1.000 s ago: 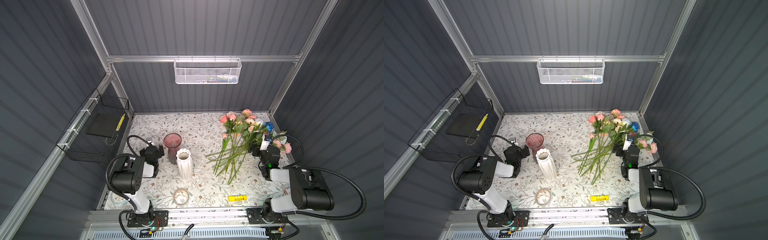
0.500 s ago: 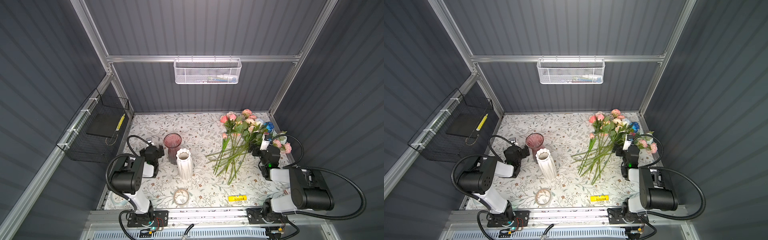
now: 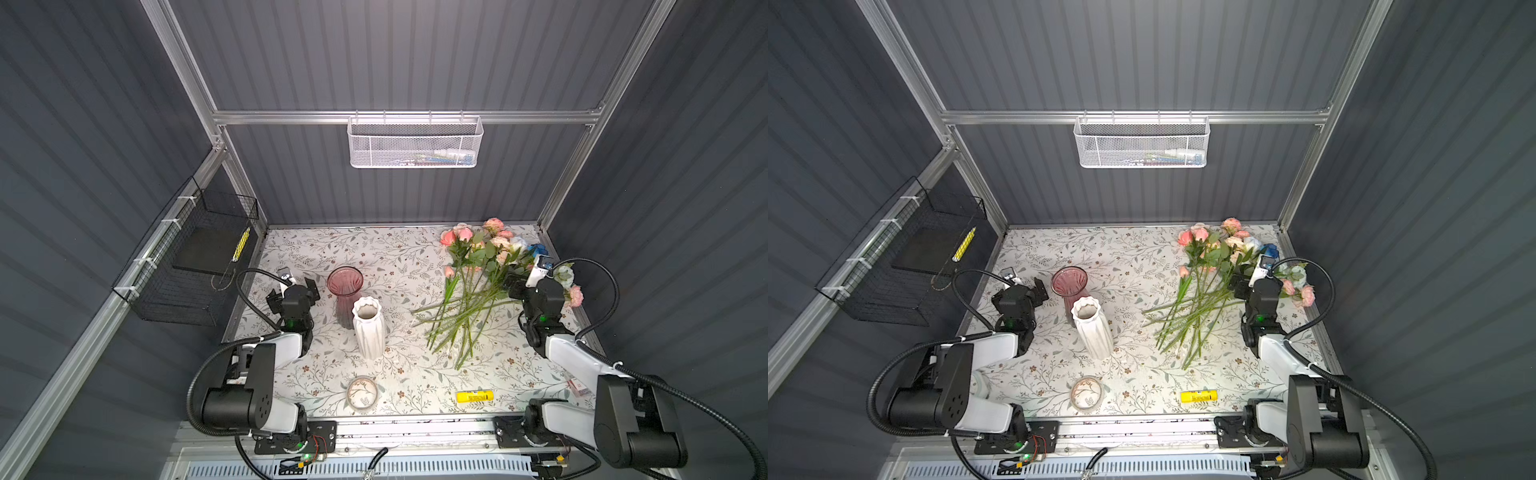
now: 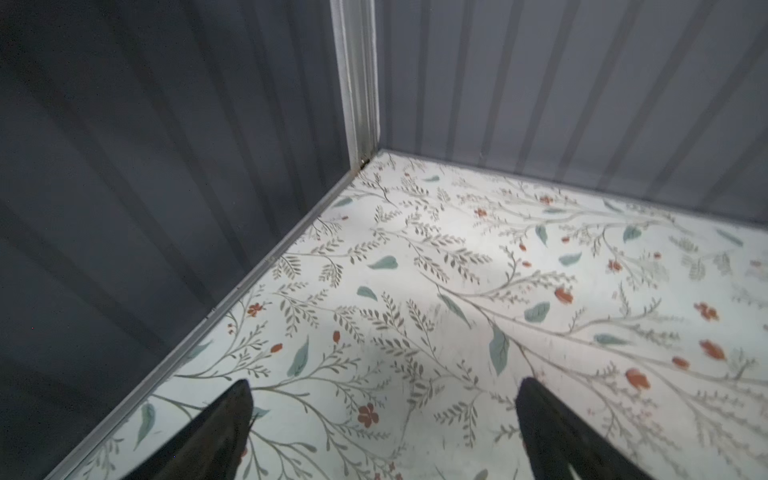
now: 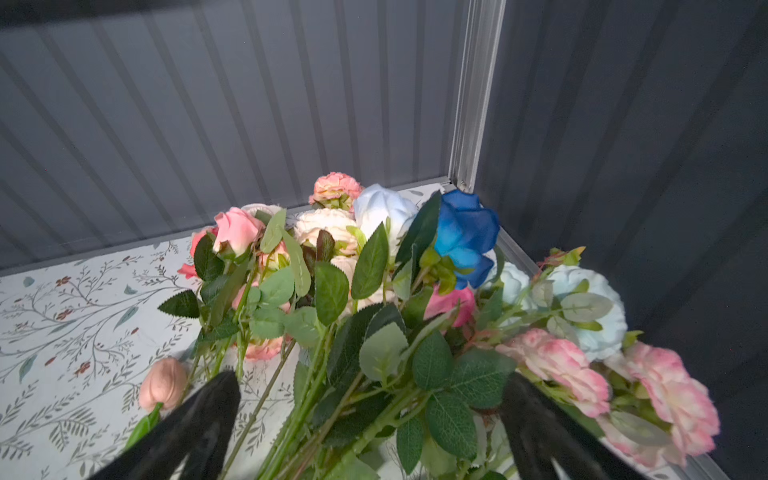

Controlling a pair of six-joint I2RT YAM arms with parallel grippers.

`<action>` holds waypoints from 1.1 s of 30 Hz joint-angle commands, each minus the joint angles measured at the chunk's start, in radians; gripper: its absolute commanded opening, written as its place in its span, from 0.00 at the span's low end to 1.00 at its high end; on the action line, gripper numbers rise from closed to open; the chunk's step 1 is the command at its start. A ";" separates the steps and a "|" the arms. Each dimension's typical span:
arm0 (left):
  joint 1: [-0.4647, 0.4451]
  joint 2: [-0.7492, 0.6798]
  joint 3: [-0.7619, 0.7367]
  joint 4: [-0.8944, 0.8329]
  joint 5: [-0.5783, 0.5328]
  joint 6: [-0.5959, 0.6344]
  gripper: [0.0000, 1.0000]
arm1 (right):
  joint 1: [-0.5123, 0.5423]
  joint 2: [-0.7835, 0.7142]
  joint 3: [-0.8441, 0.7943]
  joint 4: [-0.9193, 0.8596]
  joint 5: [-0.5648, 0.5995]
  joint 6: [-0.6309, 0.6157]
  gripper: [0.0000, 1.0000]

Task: Arrange the flowers into the vase
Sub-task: 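Move the right gripper toward the white vase while the left approaches the pink vase, then grip white vase with right gripper while left gripper grips pink vase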

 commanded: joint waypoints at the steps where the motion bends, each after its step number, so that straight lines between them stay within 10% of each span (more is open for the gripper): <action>1: -0.007 -0.097 0.055 -0.171 -0.117 -0.195 1.00 | 0.062 -0.004 0.083 -0.140 0.274 0.047 0.99; 5: -0.007 -0.148 0.141 -0.382 -0.184 -0.425 1.00 | 0.060 0.013 0.189 -0.318 0.332 0.333 0.99; 13: -0.006 -0.287 0.130 -0.418 -0.044 -0.547 1.00 | -0.090 0.030 0.112 -0.234 -0.296 0.686 0.99; 21: -0.006 -0.318 0.271 -0.699 0.086 -0.637 1.00 | -0.008 0.040 0.165 -0.267 -0.572 0.539 0.99; 33: -0.007 -0.519 0.156 -0.623 0.298 -0.626 1.00 | 0.477 -0.086 0.319 -0.482 -0.652 0.252 0.99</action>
